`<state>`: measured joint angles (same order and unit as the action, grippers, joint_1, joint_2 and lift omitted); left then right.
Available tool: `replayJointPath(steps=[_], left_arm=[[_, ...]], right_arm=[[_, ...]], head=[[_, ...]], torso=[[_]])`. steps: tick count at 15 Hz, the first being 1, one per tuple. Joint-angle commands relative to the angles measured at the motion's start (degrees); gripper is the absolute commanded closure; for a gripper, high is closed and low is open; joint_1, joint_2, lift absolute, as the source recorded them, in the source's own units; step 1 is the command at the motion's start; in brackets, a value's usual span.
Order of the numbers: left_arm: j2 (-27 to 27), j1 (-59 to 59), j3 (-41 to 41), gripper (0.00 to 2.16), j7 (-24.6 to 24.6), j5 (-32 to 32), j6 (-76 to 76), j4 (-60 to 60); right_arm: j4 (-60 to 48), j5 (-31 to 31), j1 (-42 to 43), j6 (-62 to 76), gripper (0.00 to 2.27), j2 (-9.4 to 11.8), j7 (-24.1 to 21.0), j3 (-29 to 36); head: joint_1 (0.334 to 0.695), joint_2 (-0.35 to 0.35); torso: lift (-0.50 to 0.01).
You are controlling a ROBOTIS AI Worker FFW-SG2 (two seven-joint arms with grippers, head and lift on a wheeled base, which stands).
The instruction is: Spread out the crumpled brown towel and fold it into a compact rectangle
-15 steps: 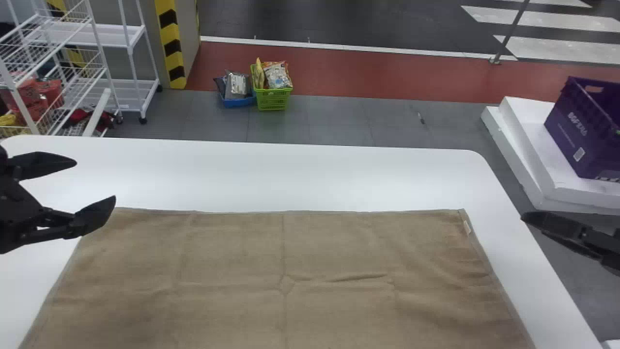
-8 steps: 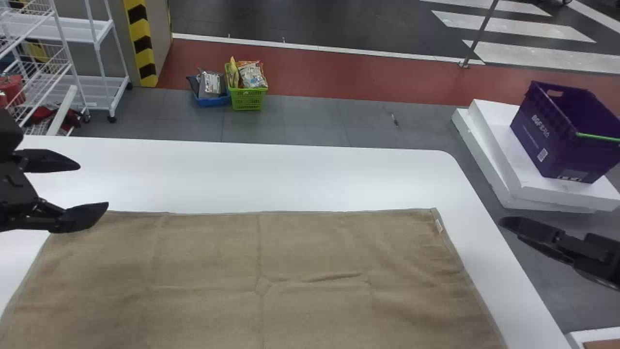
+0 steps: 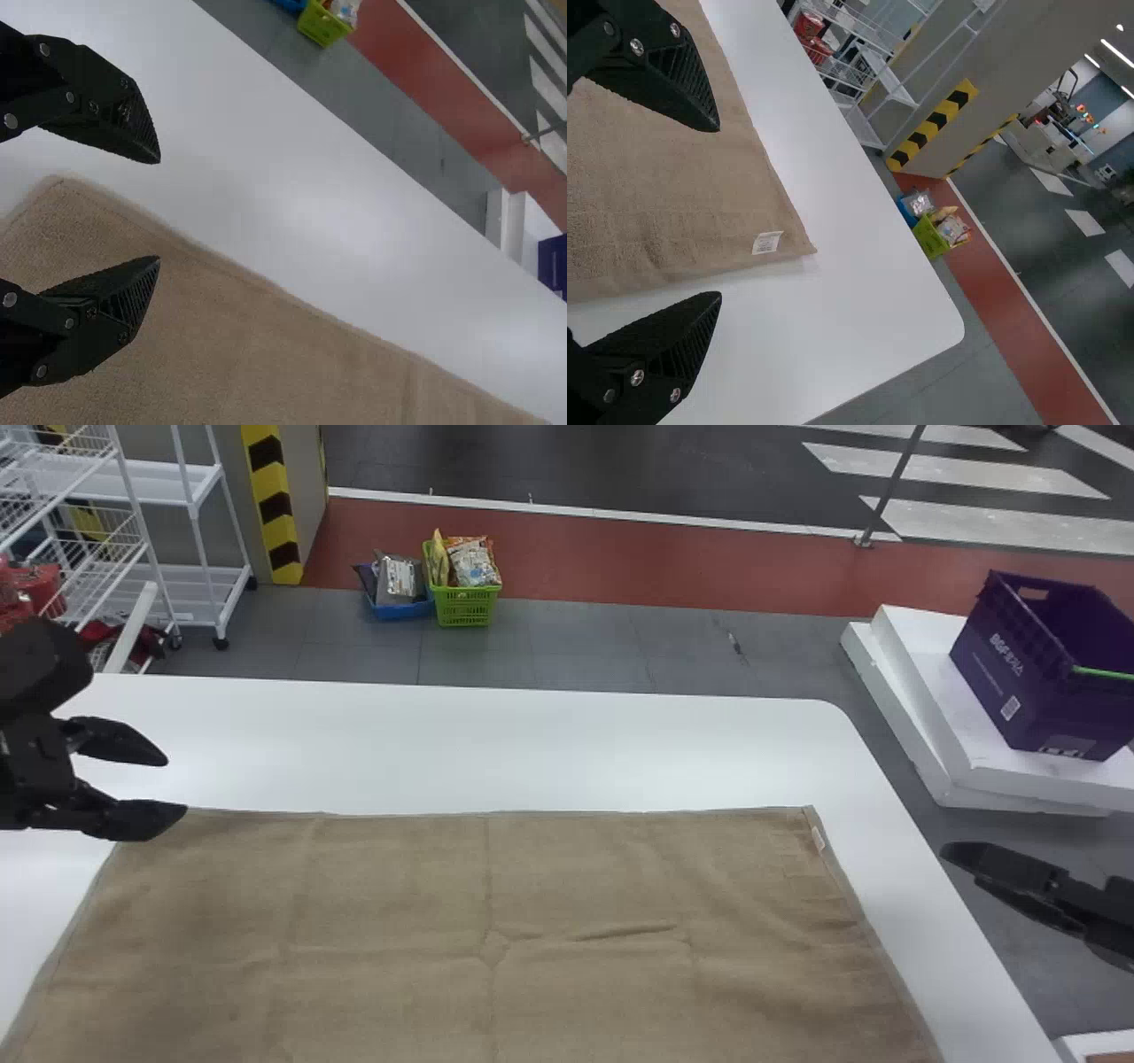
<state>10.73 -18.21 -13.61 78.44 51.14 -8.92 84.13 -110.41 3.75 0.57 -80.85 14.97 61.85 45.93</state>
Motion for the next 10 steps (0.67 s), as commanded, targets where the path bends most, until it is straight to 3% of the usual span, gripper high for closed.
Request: replayJointPath(steps=[1, 3, 10], left_arm=[[0.61, -0.86, 0.61, 0.54, -0.39, 3.35, 1.05, -2.04], [0.34, -1.48, 0.25, 0.54, -3.03, 3.61, 0.69, -3.1], [0.87, -2.36, 1.13, 0.54, -1.8, 8.18, -0.18, -4.94]], right_arm=[[0.9, 0.03, -0.04, 0.38, 0.17, -0.02, 0.03, 0.04], [1.25, 0.03, -0.04, 0.56, 0.17, -0.02, 0.2, 0.12], [2.22, 0.38, -0.13, 1.61, 0.17, 0.33, 0.38, 0.91]], head=[[0.695, -0.17], [0.695, -0.157], [0.695, -0.145]], torso=[[-0.127], [-0.127], [-0.127]])
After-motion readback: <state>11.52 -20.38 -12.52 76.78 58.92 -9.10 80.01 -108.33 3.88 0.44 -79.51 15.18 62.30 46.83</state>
